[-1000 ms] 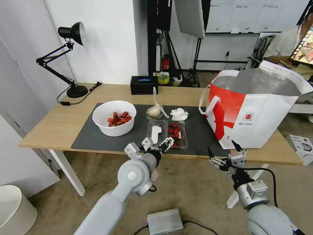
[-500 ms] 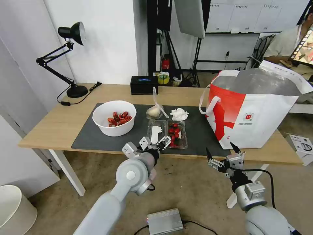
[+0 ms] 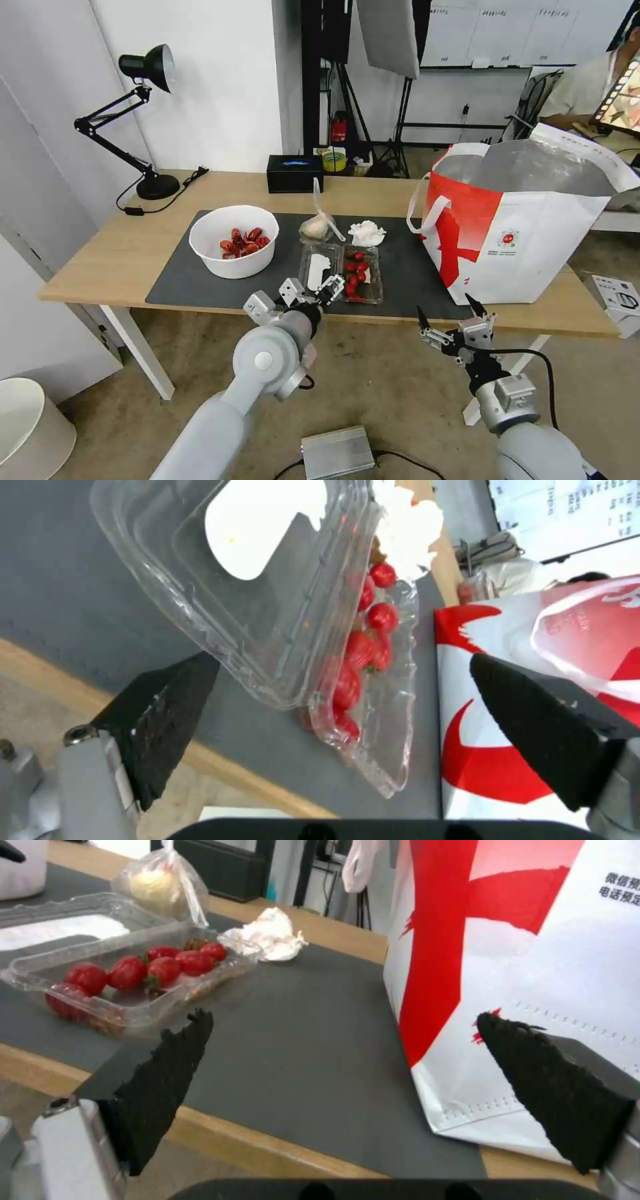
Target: Pick up the trash from the table and place it into the takeout bag.
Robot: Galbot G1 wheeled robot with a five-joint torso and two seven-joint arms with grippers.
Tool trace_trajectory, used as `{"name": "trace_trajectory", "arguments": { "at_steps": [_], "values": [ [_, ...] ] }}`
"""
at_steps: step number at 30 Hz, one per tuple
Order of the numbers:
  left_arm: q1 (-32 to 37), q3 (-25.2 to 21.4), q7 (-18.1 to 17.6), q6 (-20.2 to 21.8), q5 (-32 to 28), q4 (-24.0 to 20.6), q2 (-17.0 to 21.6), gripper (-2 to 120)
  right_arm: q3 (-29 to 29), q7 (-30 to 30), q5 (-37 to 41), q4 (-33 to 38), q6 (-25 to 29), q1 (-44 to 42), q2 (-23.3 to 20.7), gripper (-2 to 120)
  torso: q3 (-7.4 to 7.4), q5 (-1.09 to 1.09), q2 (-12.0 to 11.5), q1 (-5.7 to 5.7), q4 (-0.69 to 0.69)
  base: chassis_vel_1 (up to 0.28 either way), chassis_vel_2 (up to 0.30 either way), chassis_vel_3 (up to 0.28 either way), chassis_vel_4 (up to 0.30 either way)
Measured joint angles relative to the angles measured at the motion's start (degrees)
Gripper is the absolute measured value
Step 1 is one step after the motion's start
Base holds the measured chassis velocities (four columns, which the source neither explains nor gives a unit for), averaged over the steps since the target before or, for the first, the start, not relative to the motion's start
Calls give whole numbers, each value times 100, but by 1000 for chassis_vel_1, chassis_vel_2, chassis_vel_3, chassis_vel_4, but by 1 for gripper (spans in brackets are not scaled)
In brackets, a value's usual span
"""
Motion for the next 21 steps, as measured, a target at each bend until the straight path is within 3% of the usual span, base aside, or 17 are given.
{"name": "trace_trajectory", "arguments": {
  "at_steps": [21],
  "values": [
    [143, -81, 284, -321, 342, -199, 46, 100, -79, -10, -35, -46, 10, 30, 18, 100, 0, 0, 1, 0, 0, 0, 0, 0, 0]
  ]
}}
